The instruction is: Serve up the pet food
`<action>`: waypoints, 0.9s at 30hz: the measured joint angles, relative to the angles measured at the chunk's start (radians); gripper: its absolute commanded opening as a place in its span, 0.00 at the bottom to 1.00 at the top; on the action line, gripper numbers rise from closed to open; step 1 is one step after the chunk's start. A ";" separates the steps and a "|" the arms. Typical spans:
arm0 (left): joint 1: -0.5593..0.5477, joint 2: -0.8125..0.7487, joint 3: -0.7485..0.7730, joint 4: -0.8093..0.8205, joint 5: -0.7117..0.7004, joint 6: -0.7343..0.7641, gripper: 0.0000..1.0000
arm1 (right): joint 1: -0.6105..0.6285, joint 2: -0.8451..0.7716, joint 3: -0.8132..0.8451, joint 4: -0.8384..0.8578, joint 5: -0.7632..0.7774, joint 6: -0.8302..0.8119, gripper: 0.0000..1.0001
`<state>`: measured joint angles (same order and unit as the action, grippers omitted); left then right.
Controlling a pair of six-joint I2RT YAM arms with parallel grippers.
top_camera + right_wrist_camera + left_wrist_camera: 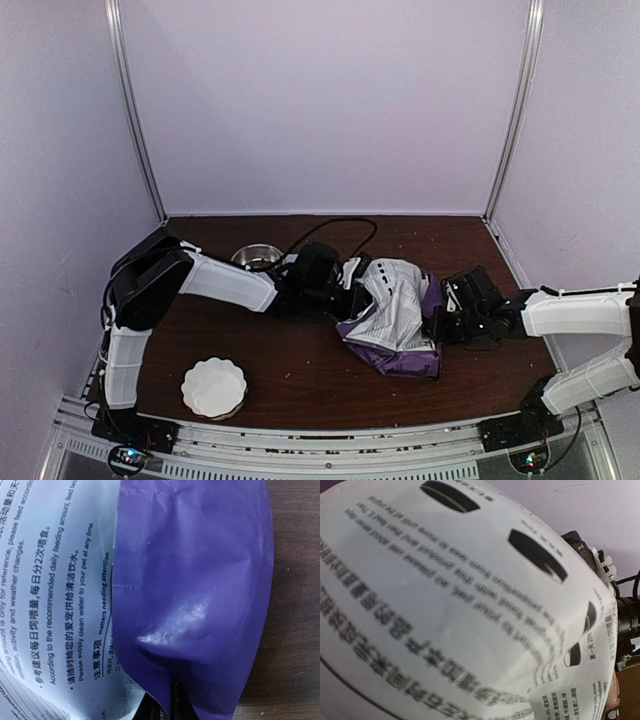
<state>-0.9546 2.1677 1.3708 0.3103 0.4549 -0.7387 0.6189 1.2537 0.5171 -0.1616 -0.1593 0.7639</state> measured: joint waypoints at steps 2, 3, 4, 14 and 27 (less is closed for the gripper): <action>0.000 0.000 0.000 0.012 0.002 -0.001 0.00 | 0.003 0.001 0.000 0.001 0.002 0.000 0.05; 0.000 0.000 0.000 0.019 0.002 -0.001 0.00 | 0.004 0.001 0.000 0.000 0.003 0.000 0.04; 0.000 0.000 -0.001 0.029 0.002 -0.002 0.00 | 0.004 0.001 0.000 0.000 0.004 0.000 0.02; -0.005 -0.090 -0.118 0.117 -0.010 -0.020 0.00 | 0.031 -0.020 0.000 -0.027 0.021 -0.009 0.00; -0.012 -0.325 -0.226 0.134 -0.041 -0.056 0.00 | 0.040 -0.077 0.006 -0.085 0.037 -0.027 0.00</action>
<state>-0.9668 1.8427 1.1446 0.4446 0.4137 -0.7944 0.6590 1.1767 0.5228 -0.2466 -0.1226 0.7364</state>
